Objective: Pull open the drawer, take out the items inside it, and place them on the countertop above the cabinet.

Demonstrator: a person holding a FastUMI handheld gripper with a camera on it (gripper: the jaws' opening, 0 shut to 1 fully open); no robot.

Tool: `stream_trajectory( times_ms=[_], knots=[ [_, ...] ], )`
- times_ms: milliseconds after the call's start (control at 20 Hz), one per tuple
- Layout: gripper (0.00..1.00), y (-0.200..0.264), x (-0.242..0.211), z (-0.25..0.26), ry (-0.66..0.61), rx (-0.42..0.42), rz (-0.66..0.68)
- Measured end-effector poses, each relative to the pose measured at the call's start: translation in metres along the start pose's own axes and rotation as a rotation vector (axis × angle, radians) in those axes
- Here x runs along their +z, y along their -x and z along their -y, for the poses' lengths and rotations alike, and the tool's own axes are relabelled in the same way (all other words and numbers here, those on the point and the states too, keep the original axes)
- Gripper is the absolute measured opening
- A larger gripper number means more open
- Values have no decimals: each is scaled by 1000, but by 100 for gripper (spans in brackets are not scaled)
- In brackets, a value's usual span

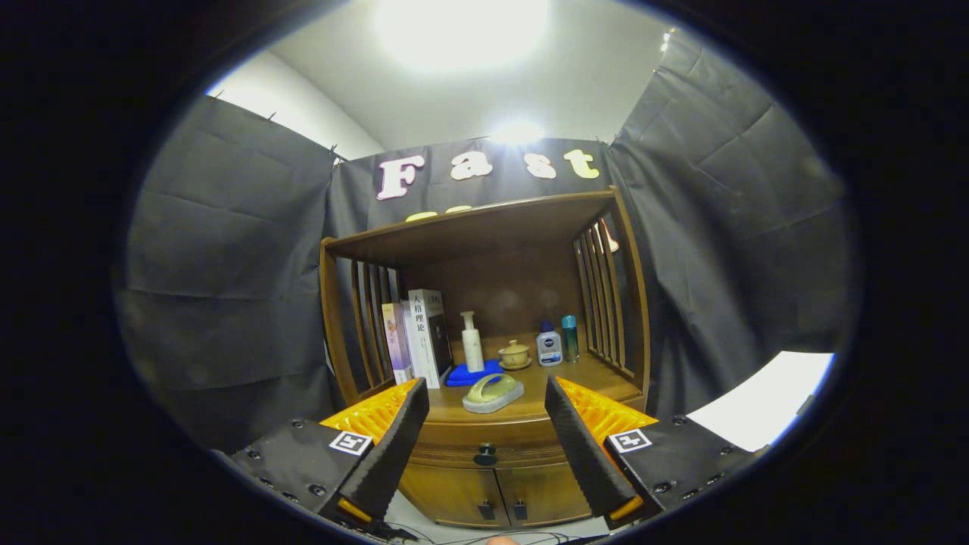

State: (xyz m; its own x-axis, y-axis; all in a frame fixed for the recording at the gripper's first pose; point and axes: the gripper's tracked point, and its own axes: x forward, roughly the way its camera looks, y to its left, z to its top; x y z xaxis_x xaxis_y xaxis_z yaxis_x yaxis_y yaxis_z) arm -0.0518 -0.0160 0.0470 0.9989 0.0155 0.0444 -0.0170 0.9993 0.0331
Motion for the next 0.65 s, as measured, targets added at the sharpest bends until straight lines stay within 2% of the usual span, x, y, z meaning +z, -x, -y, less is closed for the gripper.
stream_trajectory(
  times_ms=[250,650],
  knots=[
    [98,4,-4,-15,37,40,-5],
    [98,-1,-23,-18,71,35,-53]
  ],
)
